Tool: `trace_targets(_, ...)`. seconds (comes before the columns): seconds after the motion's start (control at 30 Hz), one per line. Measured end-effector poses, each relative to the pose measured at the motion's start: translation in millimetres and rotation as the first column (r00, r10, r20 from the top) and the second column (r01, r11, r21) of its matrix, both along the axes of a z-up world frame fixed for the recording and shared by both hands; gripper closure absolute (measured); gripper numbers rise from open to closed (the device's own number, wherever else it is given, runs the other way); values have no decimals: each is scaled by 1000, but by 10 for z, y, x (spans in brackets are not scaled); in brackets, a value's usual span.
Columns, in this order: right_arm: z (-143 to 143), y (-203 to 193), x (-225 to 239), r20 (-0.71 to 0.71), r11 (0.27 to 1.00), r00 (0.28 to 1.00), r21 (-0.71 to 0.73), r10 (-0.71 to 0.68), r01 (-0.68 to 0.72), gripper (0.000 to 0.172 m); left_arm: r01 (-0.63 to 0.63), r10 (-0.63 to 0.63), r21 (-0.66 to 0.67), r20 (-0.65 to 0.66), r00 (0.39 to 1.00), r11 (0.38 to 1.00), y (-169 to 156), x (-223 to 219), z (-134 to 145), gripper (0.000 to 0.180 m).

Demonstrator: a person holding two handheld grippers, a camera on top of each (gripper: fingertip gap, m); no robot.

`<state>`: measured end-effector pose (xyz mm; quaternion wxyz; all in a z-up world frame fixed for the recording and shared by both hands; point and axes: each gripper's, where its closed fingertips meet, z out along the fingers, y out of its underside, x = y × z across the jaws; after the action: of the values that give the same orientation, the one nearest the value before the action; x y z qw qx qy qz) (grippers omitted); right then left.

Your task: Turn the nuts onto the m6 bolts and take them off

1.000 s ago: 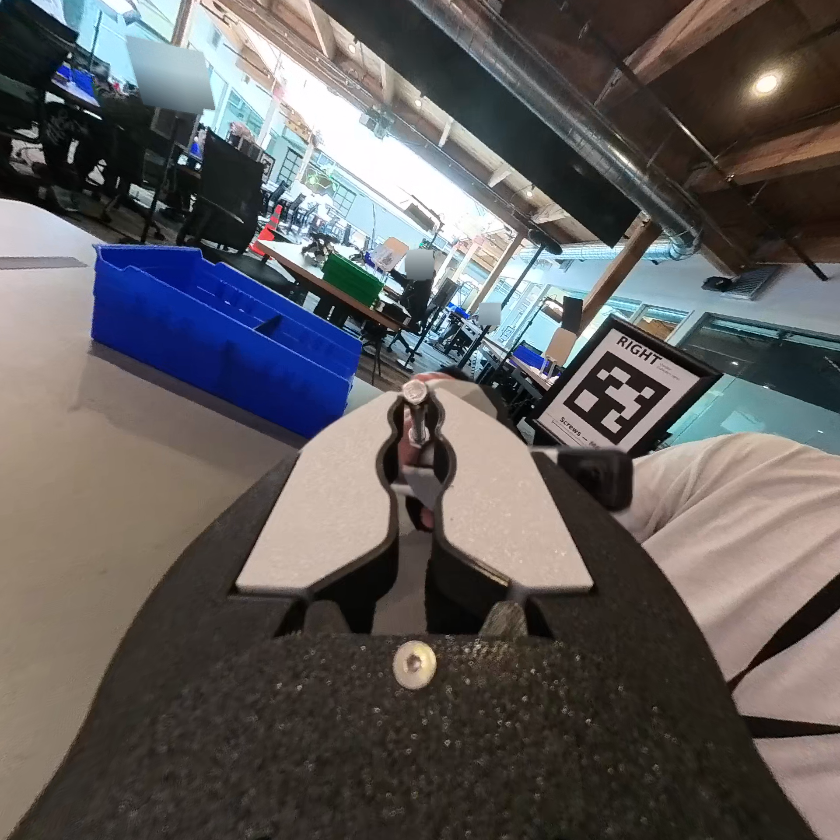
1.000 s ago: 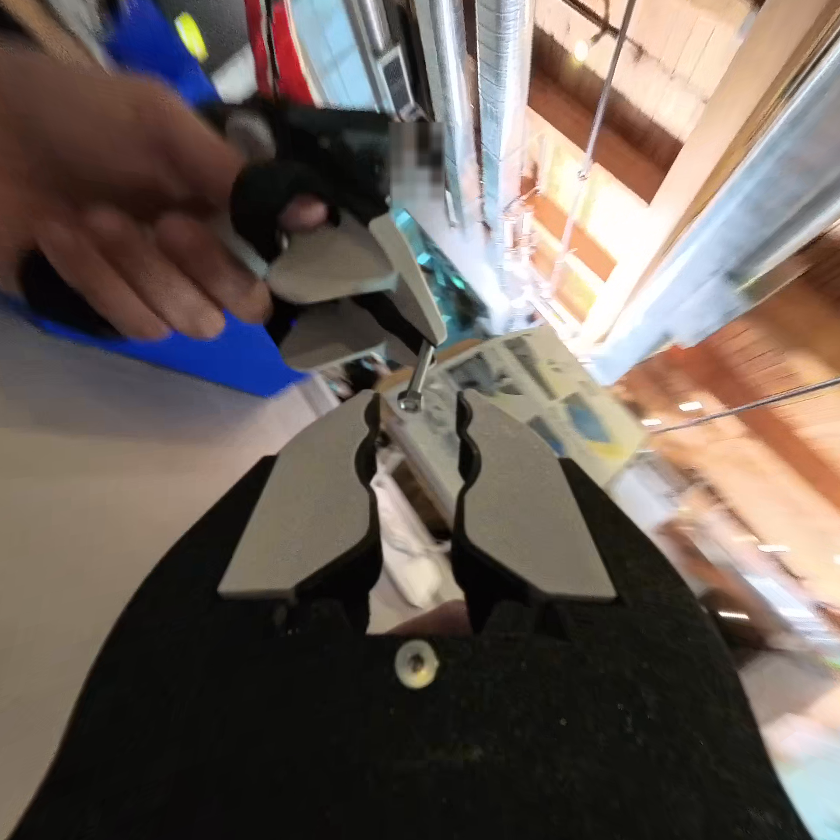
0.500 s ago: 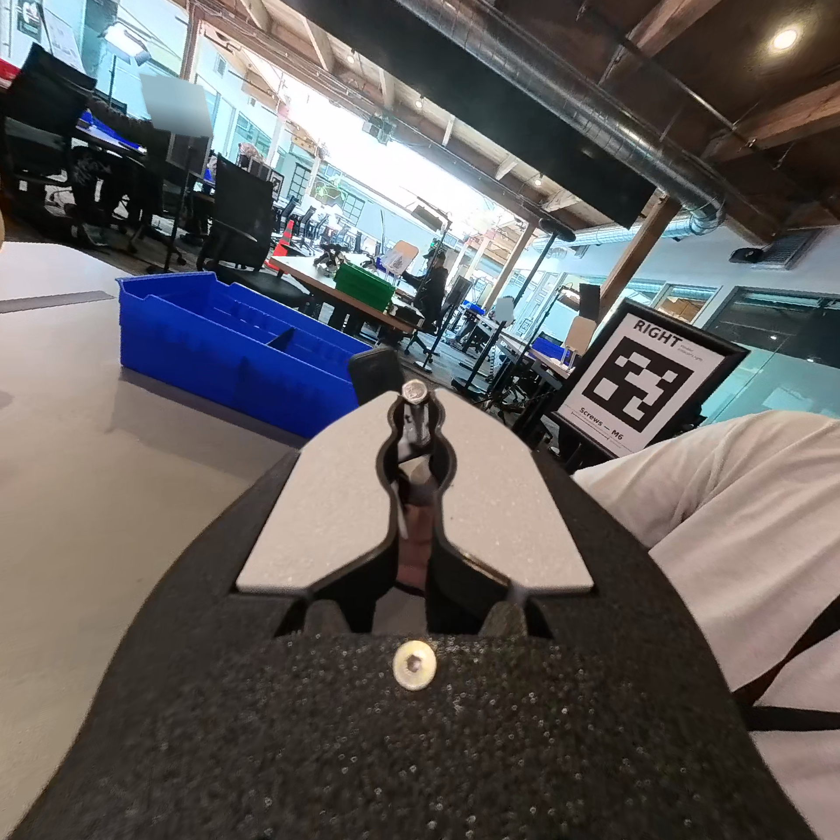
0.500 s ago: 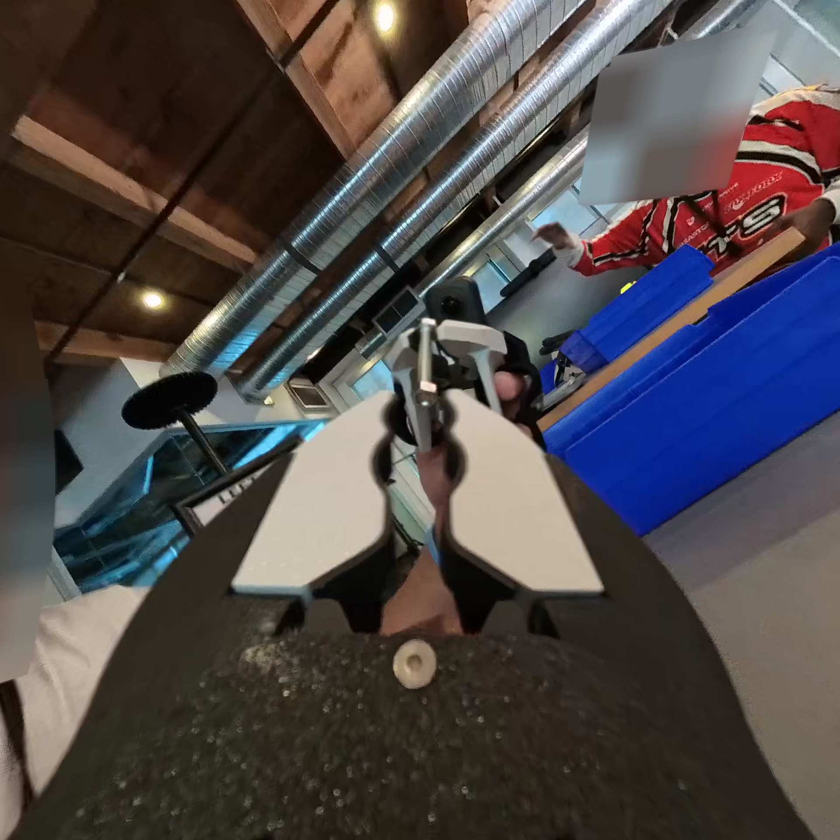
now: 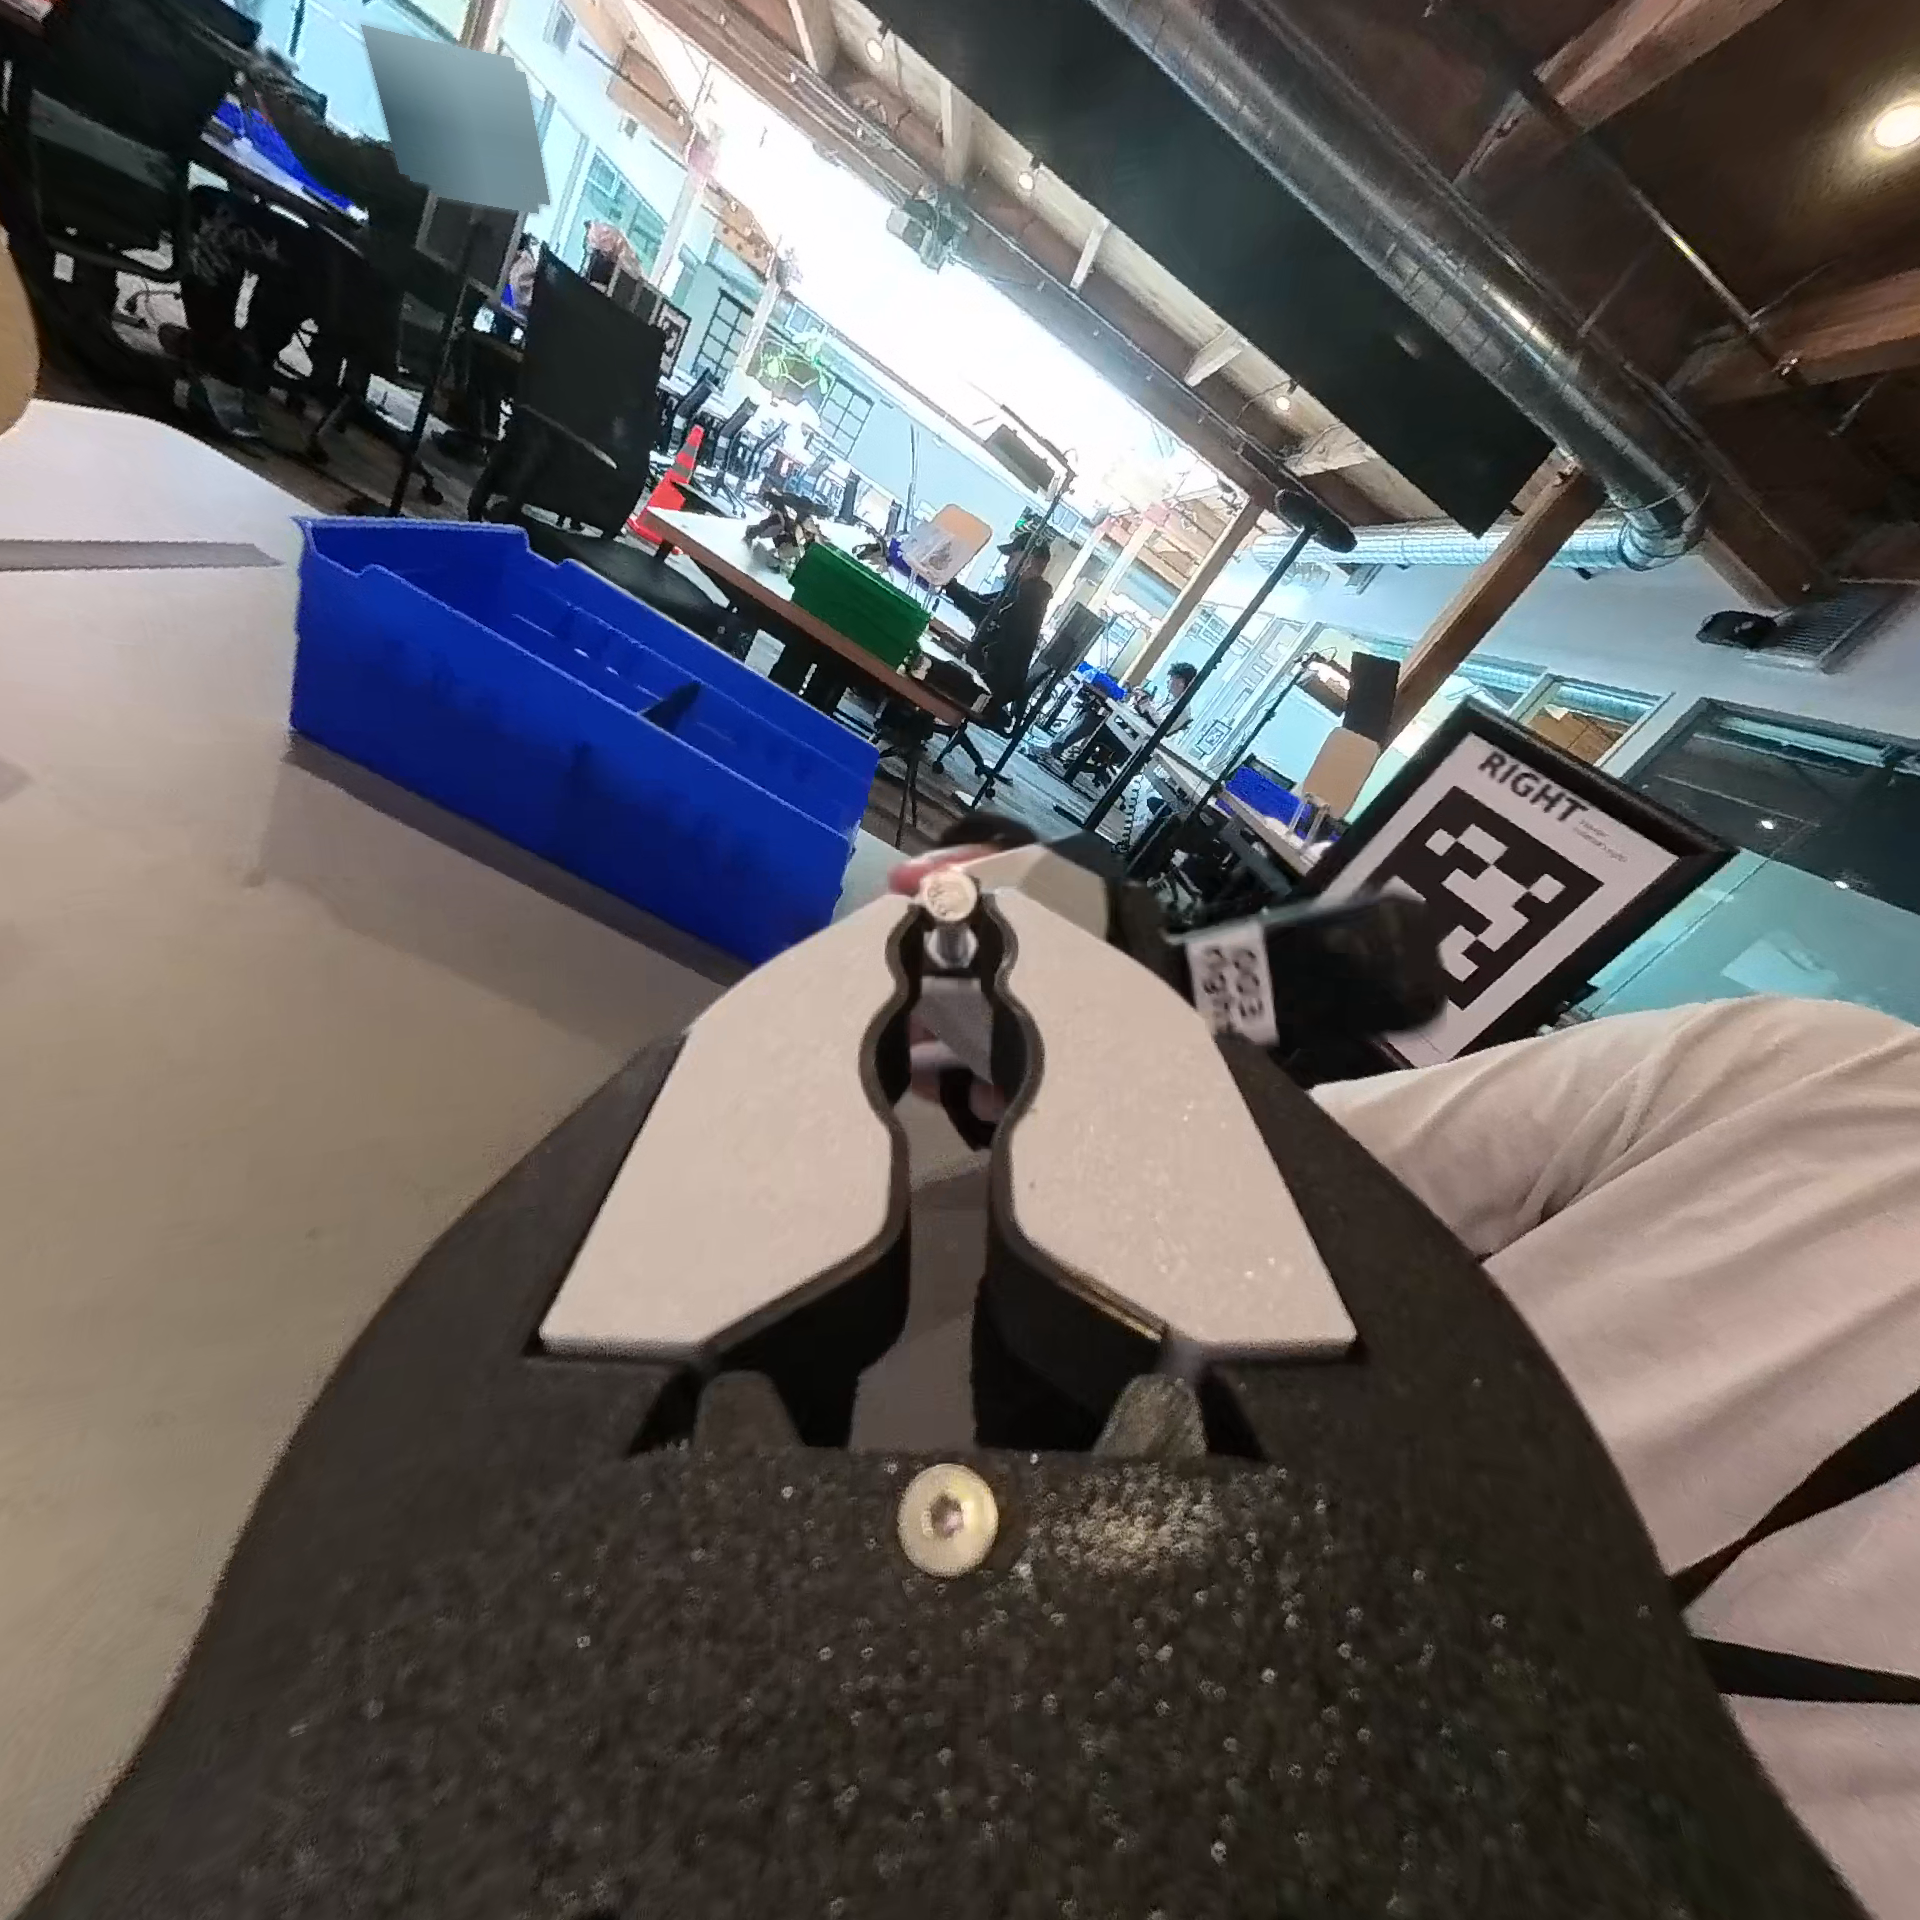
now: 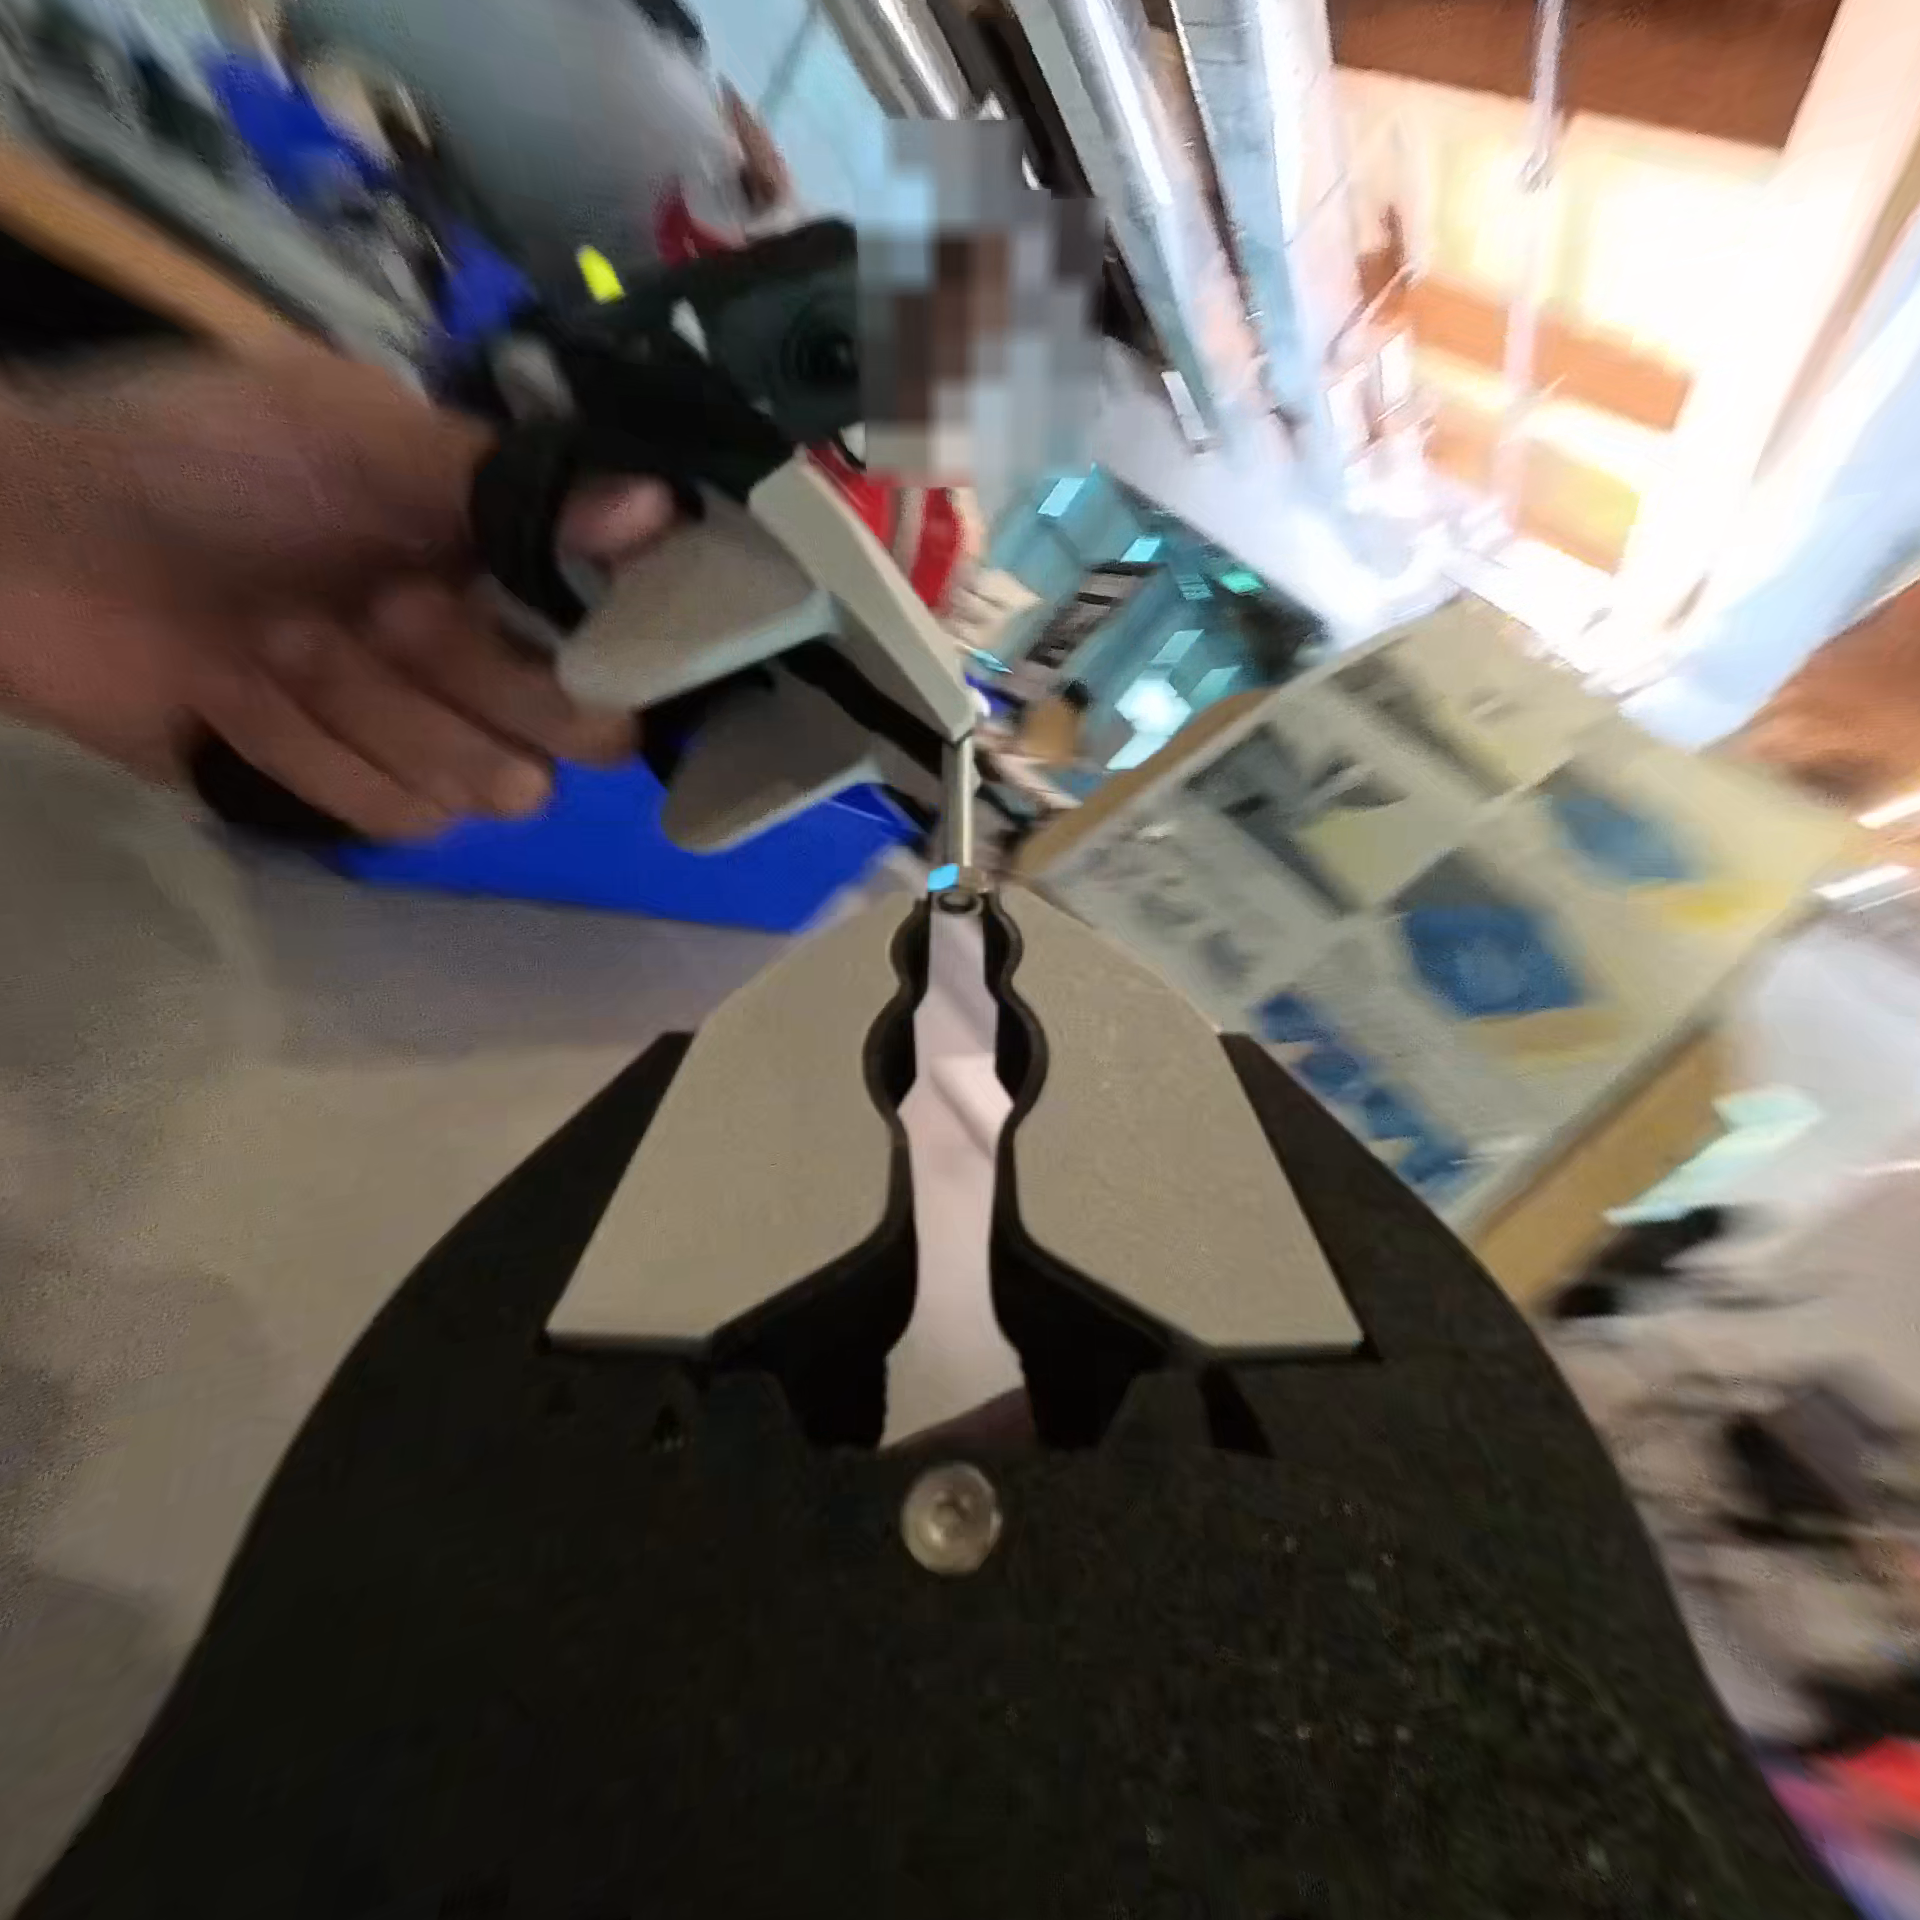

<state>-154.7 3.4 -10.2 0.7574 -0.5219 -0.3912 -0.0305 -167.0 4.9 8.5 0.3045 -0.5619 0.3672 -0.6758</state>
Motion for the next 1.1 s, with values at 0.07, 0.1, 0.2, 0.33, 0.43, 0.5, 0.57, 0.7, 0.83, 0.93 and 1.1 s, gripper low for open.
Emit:
trace_targets(0.07, 30, 9, 55, 272, 947, 931, 272, -245, 170, 162, 3, -3, -10, 1, 1000, 1000, 2, 15, -11, 171)
trace_targets(0.1, 34, 5, 62, 375, 889, 851, 410, -368, 204, 162, -2, 2, -11, -2, 1000, 1000, 11, 20, -18, 171)
trace_targets(0.2, 26, -35, 23, 456, 806, 742, 561, -491, 189, 166, 7, -6, -22, 9, 1000, 1000, 10, 11, -8, 171)
trace_targets(0.33, -4, -12, 19, 423, 866, 811, 462, -405, 192, 163, 12, -12, -15, 16, 1000, 1000, -17, 4, 23, 171)
trace_targets(0.43, -82, -16, -3, 324, 954, 923, 275, -207, 117, 145, 11, -11, -4, 41, 999, 1000, -26, -22, 76, 172)
trace_targets(0.5, -145, -39, -55, 113, 999, 993, 30, 28, -31, 137, 7, -7, 1, 52, 999, 1000, -18, -40, 100, 171)
trace_targets(0.57, -87, -133, -141, -300, 911, 915, -229, 270, -344, 135, 3, -3, 8, 50, 999, 1000, -11, -48, 94, 172)
trace_targets(0.7, 91, -62, -68, -944, 474, 292, -187, 157, -860, 133, -11, 9, 21, 59, 998, 1000, -3, -48, 98, 172)
trace_targets(0.83, -34, -20, -95, -979, 396, 188, -143, 78, -907, 140, -16, 15, 23, 43, 999, 1000, 2, -27, 63, 172)
trace_targets(0.93, -12, -73, -150, -965, 405, 232, -166, 119, -899, 141, -11, 10, 18, 41, 999, 1000, 4, -19, 48, 172)
trace_targets(1.1, 12, -114, -152, -953, 418, 260, -174, 156, -892, 161, -3, 3, 21, 32, 999, 1000, -12, 15, 15, 172)
